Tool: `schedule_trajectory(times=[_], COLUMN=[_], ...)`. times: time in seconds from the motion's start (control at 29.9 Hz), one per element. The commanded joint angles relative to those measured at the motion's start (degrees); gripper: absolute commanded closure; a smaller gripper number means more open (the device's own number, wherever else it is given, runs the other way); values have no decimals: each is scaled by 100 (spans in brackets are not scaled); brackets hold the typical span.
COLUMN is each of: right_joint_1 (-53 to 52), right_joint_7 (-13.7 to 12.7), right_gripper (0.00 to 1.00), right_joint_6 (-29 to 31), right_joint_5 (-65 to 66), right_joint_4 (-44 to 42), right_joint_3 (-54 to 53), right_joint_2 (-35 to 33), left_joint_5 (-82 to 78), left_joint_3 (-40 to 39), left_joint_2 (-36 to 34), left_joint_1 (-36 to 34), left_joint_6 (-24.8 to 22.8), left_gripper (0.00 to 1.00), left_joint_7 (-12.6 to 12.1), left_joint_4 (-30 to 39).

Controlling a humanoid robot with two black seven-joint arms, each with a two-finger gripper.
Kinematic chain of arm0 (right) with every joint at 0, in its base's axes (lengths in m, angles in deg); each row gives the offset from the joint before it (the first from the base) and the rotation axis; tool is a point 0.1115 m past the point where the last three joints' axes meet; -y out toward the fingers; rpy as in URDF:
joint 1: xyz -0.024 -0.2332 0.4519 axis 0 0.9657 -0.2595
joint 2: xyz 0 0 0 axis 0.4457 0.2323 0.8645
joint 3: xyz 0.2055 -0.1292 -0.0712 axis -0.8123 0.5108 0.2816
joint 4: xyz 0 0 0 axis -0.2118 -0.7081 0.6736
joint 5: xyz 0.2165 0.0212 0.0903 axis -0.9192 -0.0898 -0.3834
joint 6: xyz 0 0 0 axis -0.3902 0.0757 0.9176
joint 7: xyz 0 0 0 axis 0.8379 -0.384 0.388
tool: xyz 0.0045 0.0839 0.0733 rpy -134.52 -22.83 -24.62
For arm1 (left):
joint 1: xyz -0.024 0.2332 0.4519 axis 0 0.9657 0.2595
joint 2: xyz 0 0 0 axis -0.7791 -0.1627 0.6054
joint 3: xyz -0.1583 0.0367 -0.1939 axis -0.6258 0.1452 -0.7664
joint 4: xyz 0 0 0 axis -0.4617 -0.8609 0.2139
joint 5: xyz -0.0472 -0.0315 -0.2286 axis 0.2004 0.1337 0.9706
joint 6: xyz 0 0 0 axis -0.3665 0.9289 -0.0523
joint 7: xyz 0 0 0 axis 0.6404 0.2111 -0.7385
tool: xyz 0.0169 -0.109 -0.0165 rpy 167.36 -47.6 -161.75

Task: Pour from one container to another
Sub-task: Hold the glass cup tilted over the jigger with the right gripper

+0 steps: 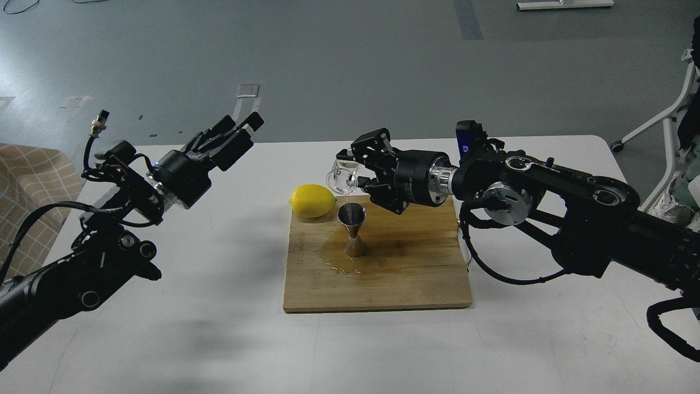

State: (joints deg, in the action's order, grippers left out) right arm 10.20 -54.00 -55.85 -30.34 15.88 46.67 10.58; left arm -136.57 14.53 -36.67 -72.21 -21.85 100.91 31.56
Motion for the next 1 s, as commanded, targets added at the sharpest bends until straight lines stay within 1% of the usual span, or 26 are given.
schedule_trajectory(times=[0.0,0.13,0.74,0.97], right_joint_1=[-20,-81,-143,-240], right_joint_7=[18,71,106,115], right_gripper=[76,76,76,76], right_joint_6=[0,0,9,9], right_joint_5=[140,201,474,483], right_joint_4=[0,35,44,184], right_joint_3=[64,108,143,275], right_joint_2=[3,3,-6,-94], left_joint_5=[0,0,0,0], left_joint_3=[0,0,0,0], left_joint_2=[0,0,-9,-18], left_joint_1=[-19,-27,-27,-27], left_joint_6=[0,0,-9,-9], left_gripper=[2,2,2,2], left_joint_7=[0,0,0,0], left_joint_4=[0,0,0,0])
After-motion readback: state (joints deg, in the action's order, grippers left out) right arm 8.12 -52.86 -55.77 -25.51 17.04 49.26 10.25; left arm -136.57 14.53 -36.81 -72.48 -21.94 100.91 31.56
